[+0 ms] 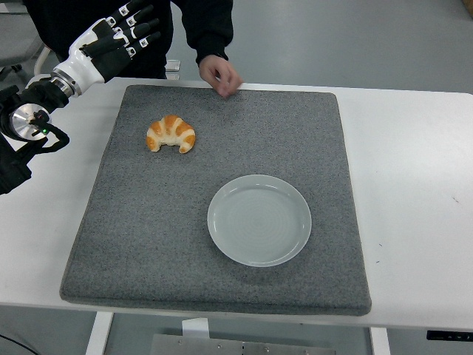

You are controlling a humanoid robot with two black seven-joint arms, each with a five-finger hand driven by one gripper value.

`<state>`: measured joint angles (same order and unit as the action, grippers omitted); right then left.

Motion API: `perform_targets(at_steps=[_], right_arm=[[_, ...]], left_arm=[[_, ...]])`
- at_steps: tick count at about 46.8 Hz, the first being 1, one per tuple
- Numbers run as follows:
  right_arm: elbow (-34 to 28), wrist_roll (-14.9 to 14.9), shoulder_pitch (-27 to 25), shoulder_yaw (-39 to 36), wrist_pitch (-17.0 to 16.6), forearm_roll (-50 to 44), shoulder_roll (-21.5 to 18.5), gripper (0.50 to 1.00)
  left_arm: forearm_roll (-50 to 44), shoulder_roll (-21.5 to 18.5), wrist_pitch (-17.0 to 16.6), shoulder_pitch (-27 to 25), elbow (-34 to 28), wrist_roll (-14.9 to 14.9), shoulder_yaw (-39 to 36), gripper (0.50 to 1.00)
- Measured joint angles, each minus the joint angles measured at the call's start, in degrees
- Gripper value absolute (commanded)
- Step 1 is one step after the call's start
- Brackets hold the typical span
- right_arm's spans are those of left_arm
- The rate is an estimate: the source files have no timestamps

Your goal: Place the bread on the plate

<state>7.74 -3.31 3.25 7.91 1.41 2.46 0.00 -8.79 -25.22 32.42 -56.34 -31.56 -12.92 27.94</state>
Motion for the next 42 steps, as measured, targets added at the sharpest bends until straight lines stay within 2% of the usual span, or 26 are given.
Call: perform_targets(at_steps=[42], right_arm=[[0.0,0.1,0.0,0.0,0.0,0.0,0.0,0.93]], left_arm=[[-0.1,0.0,0.2,0.1,0.0,-0.4,0.2,0.99]])
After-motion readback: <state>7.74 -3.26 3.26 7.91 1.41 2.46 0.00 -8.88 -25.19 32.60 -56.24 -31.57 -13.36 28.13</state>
